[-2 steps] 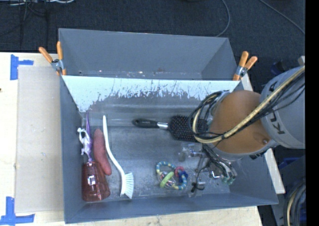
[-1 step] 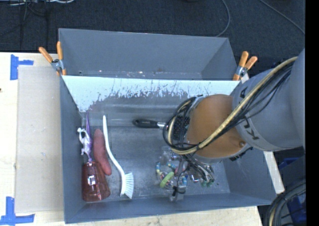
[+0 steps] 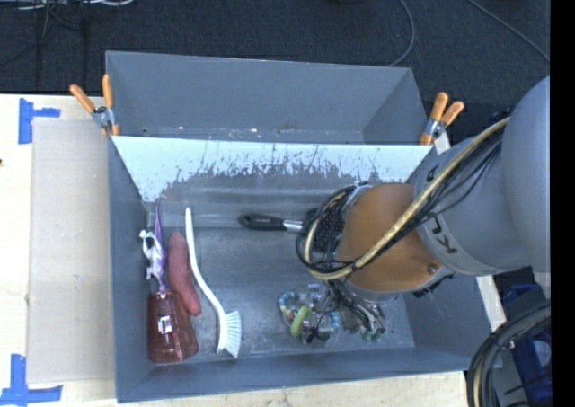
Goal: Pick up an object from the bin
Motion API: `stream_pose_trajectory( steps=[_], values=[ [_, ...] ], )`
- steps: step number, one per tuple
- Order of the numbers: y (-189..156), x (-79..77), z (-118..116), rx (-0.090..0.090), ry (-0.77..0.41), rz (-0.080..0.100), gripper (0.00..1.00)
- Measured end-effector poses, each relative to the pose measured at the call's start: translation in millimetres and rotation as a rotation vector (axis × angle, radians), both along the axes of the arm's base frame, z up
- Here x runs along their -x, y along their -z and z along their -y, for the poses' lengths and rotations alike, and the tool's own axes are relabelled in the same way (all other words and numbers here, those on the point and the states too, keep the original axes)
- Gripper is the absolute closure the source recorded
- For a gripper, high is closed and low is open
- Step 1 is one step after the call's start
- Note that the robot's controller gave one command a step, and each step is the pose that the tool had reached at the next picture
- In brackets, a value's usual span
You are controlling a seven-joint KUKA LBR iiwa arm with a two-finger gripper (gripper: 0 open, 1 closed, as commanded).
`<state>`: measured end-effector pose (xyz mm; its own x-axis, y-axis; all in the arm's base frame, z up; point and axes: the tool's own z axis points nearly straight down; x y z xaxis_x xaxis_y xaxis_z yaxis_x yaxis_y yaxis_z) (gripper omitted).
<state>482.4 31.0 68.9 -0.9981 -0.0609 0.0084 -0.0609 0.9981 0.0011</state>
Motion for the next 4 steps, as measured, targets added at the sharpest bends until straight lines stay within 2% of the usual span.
stream_pose_trajectory(
  steps=[1, 2, 3, 4],
  values=[
    [0, 0.0, 0, 0.000, -0.001, 0.000, 1.00],
    [-55, 1.3, 1, 0.001, 0.001, -0.007, 1.00],
    [-123, -9.4, 1, 0.000, 0.036, -0.005, 1.00],
    [-161, -14.4, 1, 0.000, 0.039, 0.002, 1.00]
  ],
)
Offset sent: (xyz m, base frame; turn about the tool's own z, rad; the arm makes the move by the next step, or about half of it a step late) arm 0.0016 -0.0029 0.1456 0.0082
